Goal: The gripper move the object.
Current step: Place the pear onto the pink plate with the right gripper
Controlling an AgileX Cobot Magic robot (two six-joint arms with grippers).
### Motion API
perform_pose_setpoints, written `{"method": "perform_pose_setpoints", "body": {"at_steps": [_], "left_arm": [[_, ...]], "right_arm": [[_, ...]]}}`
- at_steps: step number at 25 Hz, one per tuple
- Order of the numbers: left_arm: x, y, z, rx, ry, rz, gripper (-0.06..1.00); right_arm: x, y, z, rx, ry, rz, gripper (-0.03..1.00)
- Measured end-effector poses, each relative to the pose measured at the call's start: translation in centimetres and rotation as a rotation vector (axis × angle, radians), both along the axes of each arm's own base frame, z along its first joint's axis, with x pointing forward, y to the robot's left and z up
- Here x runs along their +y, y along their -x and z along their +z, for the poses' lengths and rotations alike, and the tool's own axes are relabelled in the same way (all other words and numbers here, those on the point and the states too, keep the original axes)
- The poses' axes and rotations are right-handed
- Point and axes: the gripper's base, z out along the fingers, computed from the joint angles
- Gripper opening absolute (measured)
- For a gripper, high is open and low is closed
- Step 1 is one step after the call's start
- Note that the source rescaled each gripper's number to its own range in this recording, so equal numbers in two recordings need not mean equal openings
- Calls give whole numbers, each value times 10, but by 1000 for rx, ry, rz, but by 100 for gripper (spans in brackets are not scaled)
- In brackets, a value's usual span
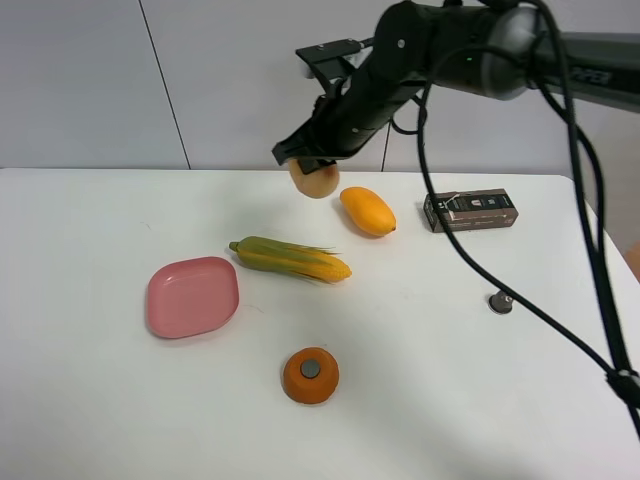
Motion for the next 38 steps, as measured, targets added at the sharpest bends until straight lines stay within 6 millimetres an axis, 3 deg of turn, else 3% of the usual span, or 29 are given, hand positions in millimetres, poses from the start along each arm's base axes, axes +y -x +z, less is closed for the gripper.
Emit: {"method": "perform_pose_setpoints", "body": {"at_steps": [5, 10, 18, 26, 28, 33, 35, 38], "left_arm": [[0, 0, 0, 0, 0, 0, 100], [0, 0, 0, 0, 0, 0, 100], [0, 0, 0, 0, 0, 0, 100], [0, 0, 0, 0, 0, 0, 100], [0, 0, 0, 0, 0, 0, 100], [0, 0, 0, 0, 0, 0, 100], [0, 0, 0, 0, 0, 0, 100], [0, 0, 0, 0, 0, 0, 100]], "right_arm": [[56, 0, -20, 39, 6, 97, 0], [95, 11, -50, 107, -5, 161, 0], [121, 31, -77, 159, 11, 215, 0], [134, 42, -97, 210, 9, 227, 2], [135, 42, -97, 212, -6, 217, 12], [136, 39, -95, 219, -47, 156, 68], [137, 39, -95, 235, -63, 122, 76], [137, 39, -95, 243, -69, 107, 80]]}}
